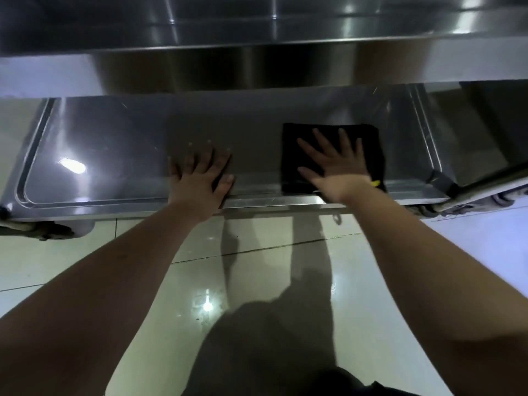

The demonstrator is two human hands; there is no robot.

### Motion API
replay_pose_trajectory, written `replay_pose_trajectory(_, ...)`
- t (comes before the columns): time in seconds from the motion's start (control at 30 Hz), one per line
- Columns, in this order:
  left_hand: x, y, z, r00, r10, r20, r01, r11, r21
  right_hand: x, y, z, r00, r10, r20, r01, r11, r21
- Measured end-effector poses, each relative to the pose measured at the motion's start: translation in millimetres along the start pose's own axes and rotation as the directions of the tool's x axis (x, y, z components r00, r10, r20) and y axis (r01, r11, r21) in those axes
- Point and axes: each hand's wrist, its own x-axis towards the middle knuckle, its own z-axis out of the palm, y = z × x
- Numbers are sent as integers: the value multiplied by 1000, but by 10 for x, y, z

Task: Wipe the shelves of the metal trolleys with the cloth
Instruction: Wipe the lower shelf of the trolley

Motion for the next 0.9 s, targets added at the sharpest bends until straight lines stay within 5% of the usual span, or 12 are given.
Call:
replay_pose_trajectory(0.2, 11, 99, 43, 1000, -5, -7, 5, 1000, 11, -227, 754, -59, 935, 351, 40, -352, 935, 26)
replay_pose_trajectory(0.33, 48, 86, 33, 999, -7, 45, 5, 999, 37, -164, -170, -35, 997, 68, 44, -67, 997, -36)
replay_pose_trajectory(0.43, 37, 73, 23, 998, -25, 51, 22, 998, 53, -202, -935, -10, 977, -186, 104, 189, 982, -15)
replay_pose_trajectory(0.53, 19, 60, 16, 999, -29, 27, 29, 1000, -9, -184, -854, -24, 967, -238, 93, 240, 971, -5)
replay_pose_trajectory(0.67, 30, 75, 3, 999, -29, 28, 30, 999, -42, -220, 107, -59, 998, 29, 54, -29, 1000, 3)
replay_pose_trajectory(0.77, 16, 79, 8, 1000, -23, 0, 23, 997, -74, -342, 690, -136, 954, 268, 131, -277, 959, 56)
replay_pose_trajectory(0.9, -6, 132, -20, 993, 71, -89, -77, 995, -66, -391, 531, -125, 951, 264, 162, -267, 964, -2)
